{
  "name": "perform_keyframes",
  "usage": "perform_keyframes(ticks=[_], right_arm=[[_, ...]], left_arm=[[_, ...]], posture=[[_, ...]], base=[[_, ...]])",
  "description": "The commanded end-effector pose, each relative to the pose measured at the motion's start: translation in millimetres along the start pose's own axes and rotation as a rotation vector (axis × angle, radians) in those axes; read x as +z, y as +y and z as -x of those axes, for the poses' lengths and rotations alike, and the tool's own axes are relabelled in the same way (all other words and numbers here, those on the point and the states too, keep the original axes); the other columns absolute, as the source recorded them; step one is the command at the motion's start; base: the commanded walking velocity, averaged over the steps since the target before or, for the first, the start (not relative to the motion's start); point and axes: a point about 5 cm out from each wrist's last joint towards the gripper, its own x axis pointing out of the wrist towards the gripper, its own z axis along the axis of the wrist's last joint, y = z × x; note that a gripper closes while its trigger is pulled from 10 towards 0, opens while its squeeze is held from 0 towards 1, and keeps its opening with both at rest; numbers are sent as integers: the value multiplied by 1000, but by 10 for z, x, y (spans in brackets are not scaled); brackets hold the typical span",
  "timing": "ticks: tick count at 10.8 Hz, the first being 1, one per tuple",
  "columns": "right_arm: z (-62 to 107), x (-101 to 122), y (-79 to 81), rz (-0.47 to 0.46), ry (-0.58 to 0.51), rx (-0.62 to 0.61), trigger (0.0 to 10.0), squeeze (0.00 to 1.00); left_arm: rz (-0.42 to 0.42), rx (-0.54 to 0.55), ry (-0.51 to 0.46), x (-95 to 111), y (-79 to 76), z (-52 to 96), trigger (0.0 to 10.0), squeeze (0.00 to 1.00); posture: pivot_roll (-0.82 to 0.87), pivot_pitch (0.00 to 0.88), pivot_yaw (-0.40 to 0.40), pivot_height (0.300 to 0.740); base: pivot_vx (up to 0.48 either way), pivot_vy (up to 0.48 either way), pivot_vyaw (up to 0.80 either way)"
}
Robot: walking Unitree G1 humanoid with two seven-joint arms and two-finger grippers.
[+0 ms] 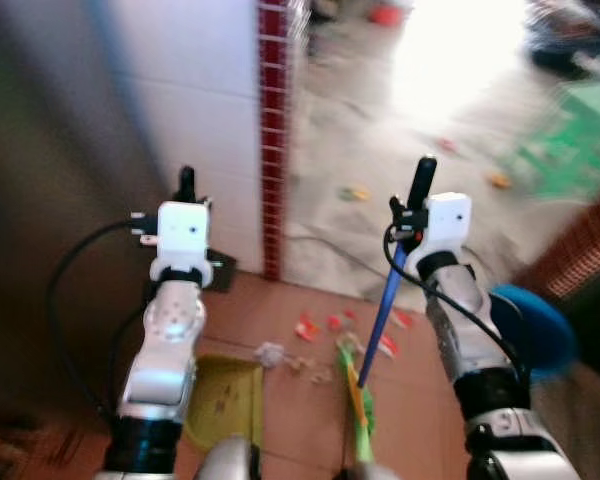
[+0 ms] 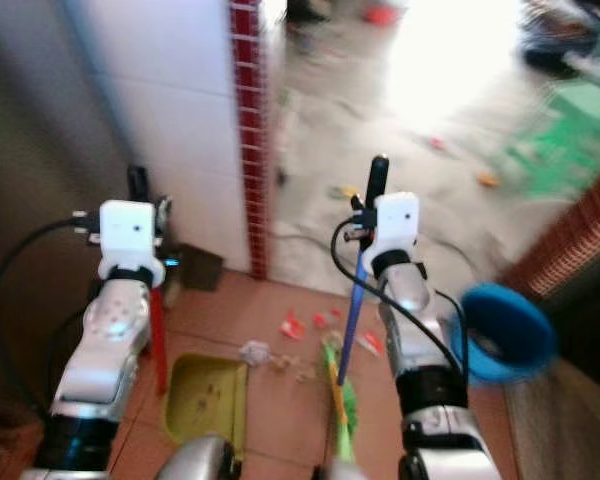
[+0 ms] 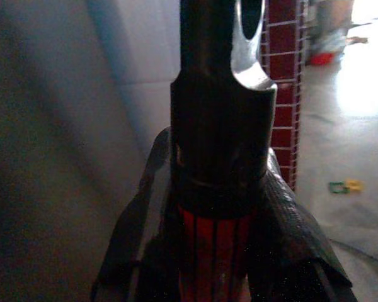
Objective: Sweep floor
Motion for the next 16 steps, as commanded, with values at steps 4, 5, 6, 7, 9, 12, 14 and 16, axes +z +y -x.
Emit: perform_keyframes(ticks=[4, 5, 6, 7, 9, 12, 14, 16], right_arm=[[-60, 135, -45, -4, -56, -43, 10000, 0], [-79, 161, -46, -2, -59, -42, 10000, 0], [-94, 177, -41, 7, -60, -36, 10000, 0], [-108, 226, -27, 10, -71, -31, 10000, 0], [-96, 261, -36, 14, -83, -35, 10000, 0], [-96, 272, -13, 15, -86, -9, 10000, 0], [-121, 276, 24, 4, -84, 23, 10000, 0], [-140, 285, 89, -8, -75, 87, 10000, 0]], left_arm=[[36, 45, 63, -149, -1, -81, 10000, 0], [55, 72, 42, -130, -39, -166, 10000, 0], [66, 117, 32, -122, -70, -234, 10000, 0], [71, 126, 16, -126, -157, -310, 10000, 0], [16, 111, 15, -228, -348, -344, 10000, 0], [-32, 31, 54, -348, -687, -302, 10000, 0], [47, -12, 70, -380, -869, -248, 10000, 0], [103, -41, 93, -394, -1013, -202, 10000, 0]], posture=[[34, 64, -29, 740], [25, 80, -36, 740], [16, 91, -39, 740], [-10, 104, -38, 740], [-29, 104, -38, 740], [-39, 100, -38, 740], [-12, 106, -51, 740], [-18, 89, -78, 740]], base=[[0, 0, 0], [0, 0, 0], [0, 0, 0], [0, 0, 0], [0, 0, 0], [0, 0, 0], [0, 0, 0], [0, 0, 0]])
